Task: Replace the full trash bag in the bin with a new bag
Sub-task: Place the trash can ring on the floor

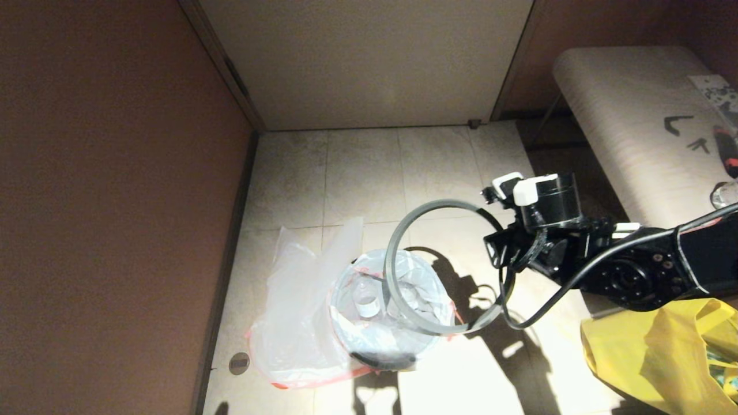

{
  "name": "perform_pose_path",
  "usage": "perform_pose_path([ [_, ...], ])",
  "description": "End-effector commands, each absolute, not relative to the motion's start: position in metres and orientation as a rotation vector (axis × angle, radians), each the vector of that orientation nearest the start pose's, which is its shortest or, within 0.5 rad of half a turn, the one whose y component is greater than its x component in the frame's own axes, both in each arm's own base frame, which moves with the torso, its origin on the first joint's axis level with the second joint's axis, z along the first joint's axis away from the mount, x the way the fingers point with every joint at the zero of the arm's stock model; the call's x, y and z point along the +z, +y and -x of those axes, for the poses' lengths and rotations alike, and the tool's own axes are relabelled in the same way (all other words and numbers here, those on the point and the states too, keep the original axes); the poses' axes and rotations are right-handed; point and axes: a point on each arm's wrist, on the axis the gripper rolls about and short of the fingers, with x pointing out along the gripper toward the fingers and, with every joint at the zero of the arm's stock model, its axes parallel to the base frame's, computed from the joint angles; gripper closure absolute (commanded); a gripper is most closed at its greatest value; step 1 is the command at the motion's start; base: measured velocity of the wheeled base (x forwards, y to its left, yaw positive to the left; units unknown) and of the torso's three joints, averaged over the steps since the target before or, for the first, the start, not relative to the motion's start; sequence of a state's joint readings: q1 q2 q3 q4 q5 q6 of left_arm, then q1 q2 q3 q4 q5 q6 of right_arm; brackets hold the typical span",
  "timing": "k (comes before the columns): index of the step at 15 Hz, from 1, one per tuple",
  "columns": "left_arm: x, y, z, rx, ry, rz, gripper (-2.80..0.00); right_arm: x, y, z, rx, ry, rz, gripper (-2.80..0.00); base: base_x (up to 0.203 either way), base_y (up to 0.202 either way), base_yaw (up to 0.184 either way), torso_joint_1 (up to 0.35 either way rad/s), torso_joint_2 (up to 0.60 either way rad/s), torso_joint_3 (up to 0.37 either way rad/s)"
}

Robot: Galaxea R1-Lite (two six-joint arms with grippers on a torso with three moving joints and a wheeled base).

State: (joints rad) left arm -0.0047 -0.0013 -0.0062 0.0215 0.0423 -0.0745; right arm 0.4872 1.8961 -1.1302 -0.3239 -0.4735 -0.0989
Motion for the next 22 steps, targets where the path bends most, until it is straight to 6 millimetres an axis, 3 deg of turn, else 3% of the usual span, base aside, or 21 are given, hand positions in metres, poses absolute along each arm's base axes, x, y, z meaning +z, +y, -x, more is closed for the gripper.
perform_pose_path([
  [1, 0.075, 0.001, 0.023, 0.039, 0.014, 0.075, 0.0, 0.193, 0.125, -0.331, -0.036, 0.371, 0.262, 0.0, 0.0, 0.0, 0.0, 0.0, 0.0, 0.0],
  [5, 0.075, 0.001, 0.023, 0.039, 0.014, 0.075, 0.0, 0.195, 0.049, -0.345, -0.14, 0.426, 0.202, 0.0, 0.0, 0.0, 0.0, 0.0, 0.0, 0.0],
  [7, 0.075, 0.001, 0.023, 0.039, 0.014, 0.075, 0.0, 0.184, 0.025, -0.349, -0.151, 0.489, 0.185, 0.0, 0.0, 0.0, 0.0, 0.0, 0.0, 0.0],
  [12, 0.075, 0.001, 0.023, 0.039, 0.014, 0.075, 0.0, 0.095, 0.019, -0.38, -0.17, 0.723, 0.222, 0.0, 0.0, 0.0, 0.0, 0.0, 0.0, 0.0],
  [17, 0.075, 0.001, 0.023, 0.039, 0.014, 0.075, 0.0, 0.012, 0.019, -0.405, -0.205, 0.796, 0.249, 0.0, 0.0, 0.0, 0.0, 0.0, 0.0, 0.0],
  [19, 0.075, 0.001, 0.023, 0.039, 0.014, 0.075, 0.0, -0.009, 0.019, -0.406, -0.212, 0.807, 0.248, 0.0, 0.0, 0.0, 0.0, 0.0, 0.0, 0.0],
  [22, 0.075, 0.001, 0.023, 0.039, 0.014, 0.075, 0.0, -0.024, 0.023, -0.401, -0.255, 0.837, 0.26, 0.0, 0.0, 0.0, 0.0, 0.0, 0.0, 0.0],
])
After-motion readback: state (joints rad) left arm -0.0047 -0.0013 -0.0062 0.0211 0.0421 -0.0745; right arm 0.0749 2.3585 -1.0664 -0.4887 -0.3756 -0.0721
